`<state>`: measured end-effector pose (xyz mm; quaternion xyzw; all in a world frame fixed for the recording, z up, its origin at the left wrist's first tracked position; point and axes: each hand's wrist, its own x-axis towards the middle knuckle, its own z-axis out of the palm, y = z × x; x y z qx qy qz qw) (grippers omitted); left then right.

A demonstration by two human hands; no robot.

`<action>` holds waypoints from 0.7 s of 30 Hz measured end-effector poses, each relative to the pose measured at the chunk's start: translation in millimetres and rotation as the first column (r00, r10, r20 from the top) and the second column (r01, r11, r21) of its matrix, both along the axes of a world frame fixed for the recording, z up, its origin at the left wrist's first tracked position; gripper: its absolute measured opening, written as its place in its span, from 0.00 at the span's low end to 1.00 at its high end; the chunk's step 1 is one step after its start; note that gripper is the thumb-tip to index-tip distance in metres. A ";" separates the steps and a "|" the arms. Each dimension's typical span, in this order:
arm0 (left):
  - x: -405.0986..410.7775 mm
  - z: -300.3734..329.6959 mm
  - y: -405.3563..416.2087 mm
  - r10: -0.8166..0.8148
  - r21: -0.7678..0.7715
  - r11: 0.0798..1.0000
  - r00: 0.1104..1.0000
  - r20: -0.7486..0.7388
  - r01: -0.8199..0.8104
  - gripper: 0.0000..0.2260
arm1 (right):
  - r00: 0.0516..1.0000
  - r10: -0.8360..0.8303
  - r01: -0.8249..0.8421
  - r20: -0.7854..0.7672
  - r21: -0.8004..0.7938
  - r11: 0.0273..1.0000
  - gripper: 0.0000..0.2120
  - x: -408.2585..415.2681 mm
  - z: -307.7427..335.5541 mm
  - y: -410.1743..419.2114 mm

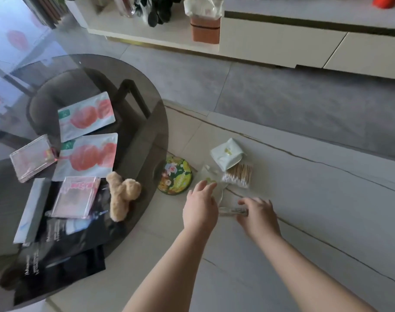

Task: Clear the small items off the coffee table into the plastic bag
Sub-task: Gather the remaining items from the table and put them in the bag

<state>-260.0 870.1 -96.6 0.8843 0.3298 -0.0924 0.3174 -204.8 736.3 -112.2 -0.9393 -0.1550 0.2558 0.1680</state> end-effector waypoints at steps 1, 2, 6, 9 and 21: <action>3.5 -5.1 1.9 -0.018 0.020 1.000 1.000 0.004 0.017 0.22 | 1.000 0.003 -0.002 0.027 -0.019 1.000 0.18 1.0 -5.6 0.0; 7.1 -9.3 3.7 -0.029 0.036 0.999 1.000 -0.001 0.029 0.23 | 0.999 0.003 -0.002 0.051 -0.033 0.999 0.18 1.6 -10.1 -0.2; 18.4 -20.1 7.3 0.008 0.060 0.998 0.999 -0.036 -0.006 0.20 | 0.991 0.012 -0.007 0.133 -0.035 0.999 0.14 2.4 -20.9 -1.9; 20.8 -23.8 6.4 0.071 0.040 0.997 0.997 -0.031 -0.070 0.17 | 0.989 0.039 -0.033 0.142 -0.047 0.998 0.12 4.5 -23.6 -5.1; 27.8 -21.5 0.9 0.177 0.066 0.984 0.962 -0.208 -0.167 0.23 | 0.944 -0.324 0.312 0.063 0.157 0.937 0.10 43.4 8.6 -11.2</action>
